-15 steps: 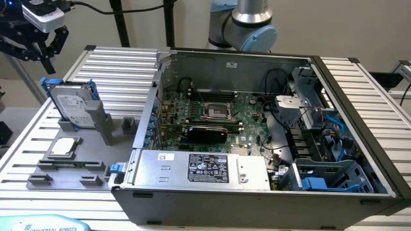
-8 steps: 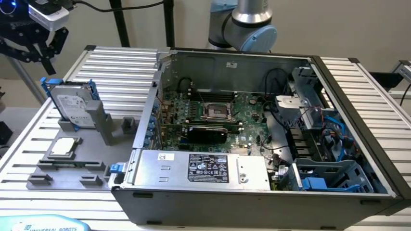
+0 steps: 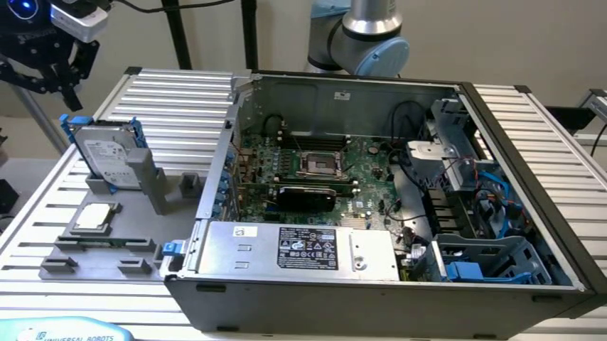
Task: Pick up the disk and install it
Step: 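Pick up the disk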
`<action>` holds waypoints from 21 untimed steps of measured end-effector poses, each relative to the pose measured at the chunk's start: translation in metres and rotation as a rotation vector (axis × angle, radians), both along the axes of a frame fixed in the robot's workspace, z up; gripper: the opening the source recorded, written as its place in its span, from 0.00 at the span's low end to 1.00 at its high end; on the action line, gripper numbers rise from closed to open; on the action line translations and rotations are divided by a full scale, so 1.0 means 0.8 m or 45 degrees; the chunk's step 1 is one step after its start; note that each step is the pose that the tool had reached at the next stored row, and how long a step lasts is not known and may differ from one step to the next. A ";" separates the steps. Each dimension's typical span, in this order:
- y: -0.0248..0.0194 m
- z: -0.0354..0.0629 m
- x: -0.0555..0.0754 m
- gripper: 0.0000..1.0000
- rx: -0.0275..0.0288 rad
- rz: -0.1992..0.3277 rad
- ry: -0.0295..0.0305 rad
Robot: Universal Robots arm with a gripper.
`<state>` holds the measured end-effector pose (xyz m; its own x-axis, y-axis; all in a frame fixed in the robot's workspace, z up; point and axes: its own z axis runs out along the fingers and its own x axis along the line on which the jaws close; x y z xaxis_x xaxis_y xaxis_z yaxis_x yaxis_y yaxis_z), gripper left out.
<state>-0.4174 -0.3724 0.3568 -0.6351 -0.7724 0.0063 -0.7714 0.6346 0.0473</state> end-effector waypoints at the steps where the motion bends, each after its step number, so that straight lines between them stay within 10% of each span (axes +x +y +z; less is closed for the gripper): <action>1: 0.0000 0.000 0.000 0.11 0.0000 0.024 -0.0001; 21: 0.0000 0.000 0.000 0.11 0.0000 0.486 -0.0009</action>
